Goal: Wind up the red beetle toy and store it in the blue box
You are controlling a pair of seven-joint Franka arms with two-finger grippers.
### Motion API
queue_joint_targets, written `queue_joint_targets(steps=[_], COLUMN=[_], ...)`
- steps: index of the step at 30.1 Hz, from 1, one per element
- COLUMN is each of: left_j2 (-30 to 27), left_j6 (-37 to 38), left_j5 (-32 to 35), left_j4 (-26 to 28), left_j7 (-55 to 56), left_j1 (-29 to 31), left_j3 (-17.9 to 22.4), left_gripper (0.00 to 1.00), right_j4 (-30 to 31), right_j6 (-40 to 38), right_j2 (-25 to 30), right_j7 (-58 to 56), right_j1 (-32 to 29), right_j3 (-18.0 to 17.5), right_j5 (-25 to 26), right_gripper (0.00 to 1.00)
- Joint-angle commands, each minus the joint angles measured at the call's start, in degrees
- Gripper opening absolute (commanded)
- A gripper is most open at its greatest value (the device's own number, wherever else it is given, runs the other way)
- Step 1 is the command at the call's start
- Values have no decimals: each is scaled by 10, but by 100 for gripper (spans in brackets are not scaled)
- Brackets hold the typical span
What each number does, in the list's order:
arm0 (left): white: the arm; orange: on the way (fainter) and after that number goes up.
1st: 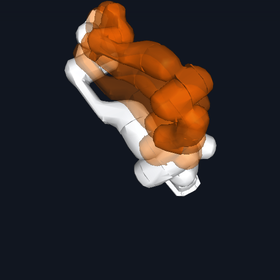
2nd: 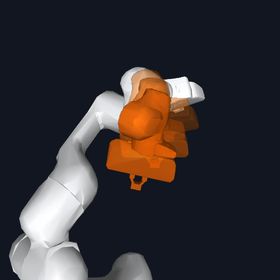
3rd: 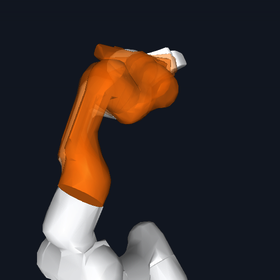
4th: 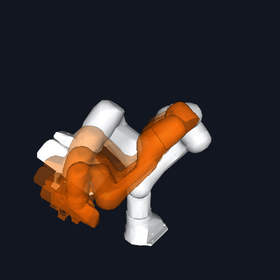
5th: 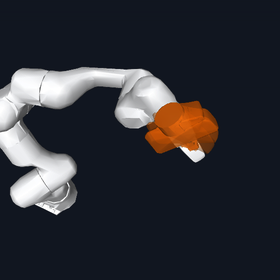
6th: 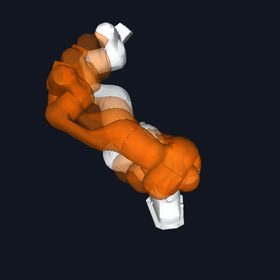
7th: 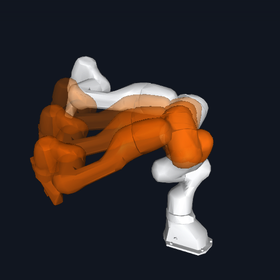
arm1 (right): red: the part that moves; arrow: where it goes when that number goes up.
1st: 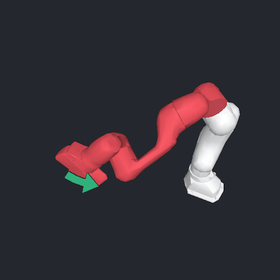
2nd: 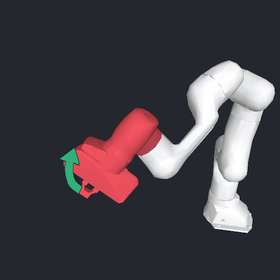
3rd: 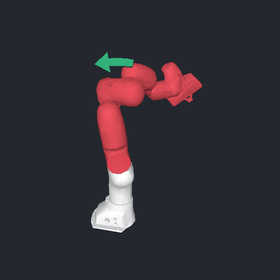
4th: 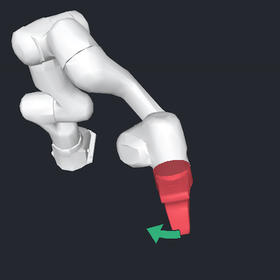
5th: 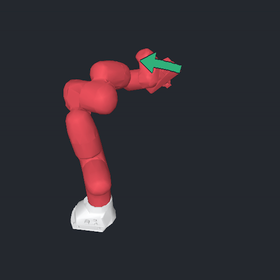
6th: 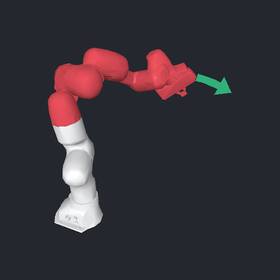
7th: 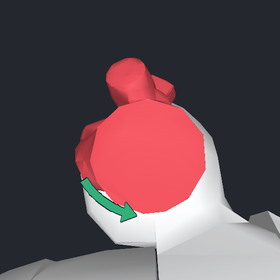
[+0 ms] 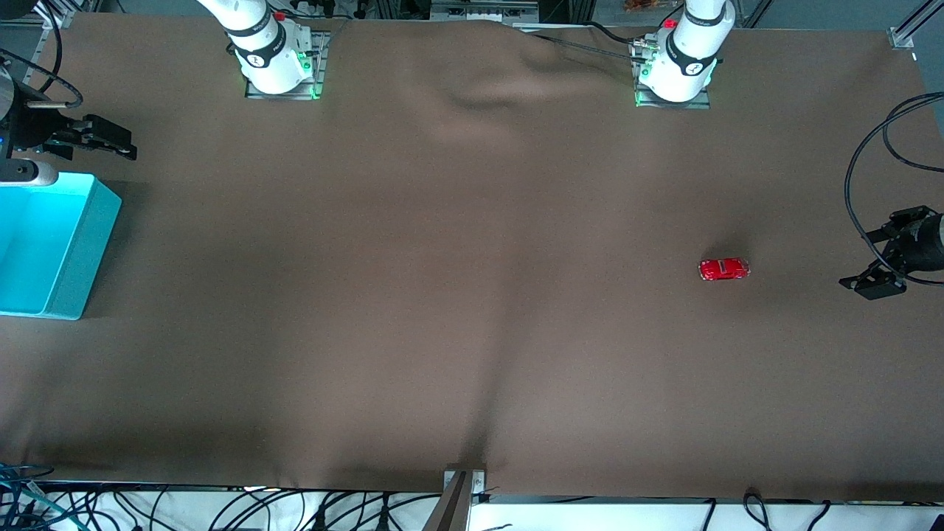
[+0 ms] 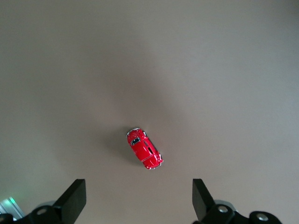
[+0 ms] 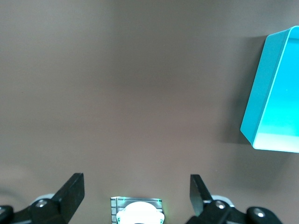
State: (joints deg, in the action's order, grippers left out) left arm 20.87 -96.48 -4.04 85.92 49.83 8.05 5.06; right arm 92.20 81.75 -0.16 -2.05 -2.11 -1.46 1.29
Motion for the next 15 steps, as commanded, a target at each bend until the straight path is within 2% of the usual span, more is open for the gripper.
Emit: queue_joint_targets(steps=[1, 9, 15], left_j2=[31, 84, 121], left_j6=[-11, -57, -92], left_j5=[-23, -112, -114], left_j4=[-5, -5, -5], left_j7=[94, 166, 242], left_j1=[10, 24, 20], left_j3=[-2, -1, -1], left_gripper=[100, 100, 100], right_j4=[-14, -14, -14], right_j6=[-15, -14, -15], right_j2=[-5, -4, -4], right_j7=[-6, -21, -21], right_j1=[-3, -3, -3], right_j3=[-1, -1, -1], right_j5=[11, 11, 12], right_gripper=[100, 100, 100])
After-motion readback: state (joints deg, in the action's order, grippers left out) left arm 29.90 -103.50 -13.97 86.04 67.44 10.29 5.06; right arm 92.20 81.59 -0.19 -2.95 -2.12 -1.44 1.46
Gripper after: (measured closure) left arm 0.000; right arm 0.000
